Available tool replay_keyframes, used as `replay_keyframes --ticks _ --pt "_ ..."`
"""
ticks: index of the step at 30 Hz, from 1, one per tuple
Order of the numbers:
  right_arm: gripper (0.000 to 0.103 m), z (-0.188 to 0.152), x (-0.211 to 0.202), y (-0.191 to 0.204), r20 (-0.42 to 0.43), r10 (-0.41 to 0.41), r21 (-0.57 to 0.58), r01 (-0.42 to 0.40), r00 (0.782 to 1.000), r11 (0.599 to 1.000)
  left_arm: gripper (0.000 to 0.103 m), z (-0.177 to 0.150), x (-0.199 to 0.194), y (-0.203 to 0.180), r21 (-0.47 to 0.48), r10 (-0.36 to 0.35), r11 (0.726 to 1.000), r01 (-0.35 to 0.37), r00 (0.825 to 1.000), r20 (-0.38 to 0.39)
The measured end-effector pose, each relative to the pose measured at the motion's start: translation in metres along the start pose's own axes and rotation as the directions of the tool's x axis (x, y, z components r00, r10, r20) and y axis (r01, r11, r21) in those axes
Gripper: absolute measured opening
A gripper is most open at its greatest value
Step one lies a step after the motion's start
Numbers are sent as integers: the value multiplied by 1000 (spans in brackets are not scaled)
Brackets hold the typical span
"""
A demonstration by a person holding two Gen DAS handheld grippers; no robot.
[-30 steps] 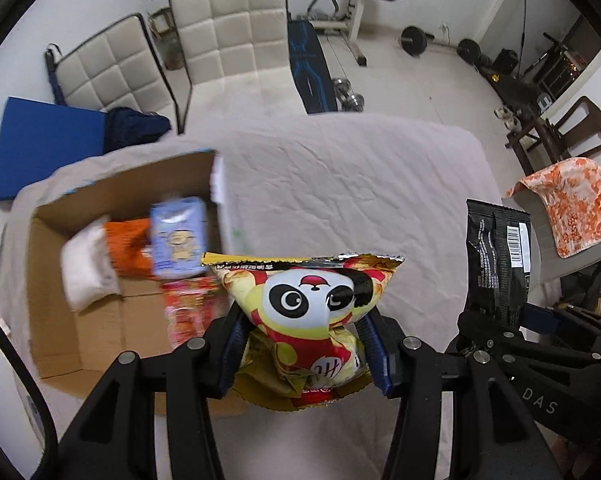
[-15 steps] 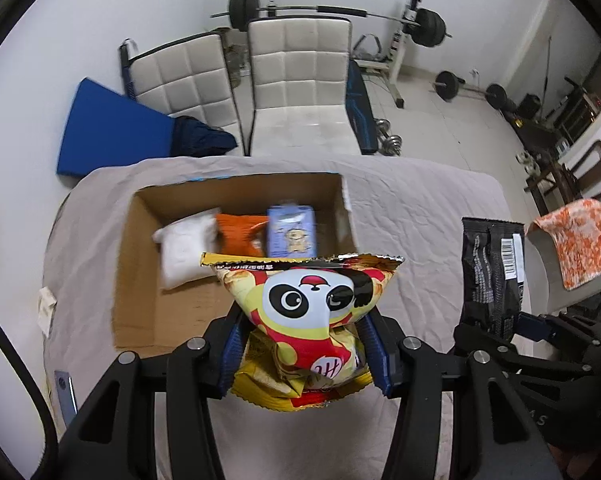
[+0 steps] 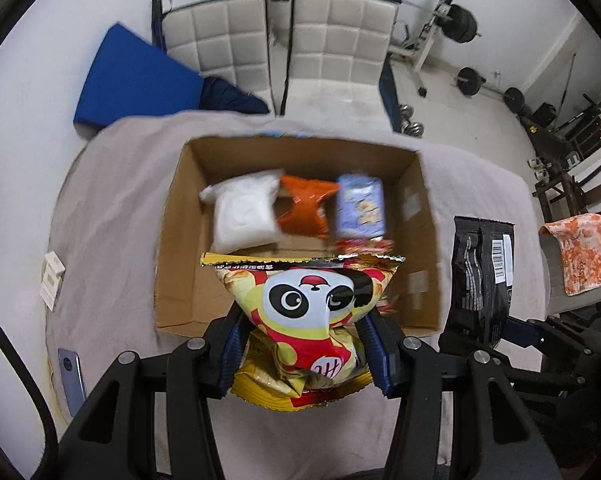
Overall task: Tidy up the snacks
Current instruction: 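Carry both bags into the box and open both tools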
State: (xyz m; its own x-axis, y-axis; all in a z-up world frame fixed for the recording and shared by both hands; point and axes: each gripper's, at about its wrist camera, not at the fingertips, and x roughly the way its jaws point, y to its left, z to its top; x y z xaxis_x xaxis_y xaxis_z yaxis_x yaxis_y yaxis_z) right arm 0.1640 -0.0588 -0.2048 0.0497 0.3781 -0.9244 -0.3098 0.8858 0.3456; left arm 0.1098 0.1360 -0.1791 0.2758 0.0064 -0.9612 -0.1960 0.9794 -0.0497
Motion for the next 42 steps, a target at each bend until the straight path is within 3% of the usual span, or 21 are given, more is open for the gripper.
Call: replay_keyframes --ticks 7,17,25,42 --pt "53 14 65 20 -89 19 27 -17 996 1000 49 13 75 39 -34 -46 999 40 982 -181" --pt "54 44 143 27 -173 12 86 3 985 996 49 28 152 70 -36 -42 999 32 946 -323" --pt "54 55 192 27 -226 11 118 16 974 993 49 32 185 83 -23 -31 999 24 929 -369" --pt "58 72 243 41 -299 -9 95 39 954 995 50 28 215 93 -29 -64 998 57 908 -414"
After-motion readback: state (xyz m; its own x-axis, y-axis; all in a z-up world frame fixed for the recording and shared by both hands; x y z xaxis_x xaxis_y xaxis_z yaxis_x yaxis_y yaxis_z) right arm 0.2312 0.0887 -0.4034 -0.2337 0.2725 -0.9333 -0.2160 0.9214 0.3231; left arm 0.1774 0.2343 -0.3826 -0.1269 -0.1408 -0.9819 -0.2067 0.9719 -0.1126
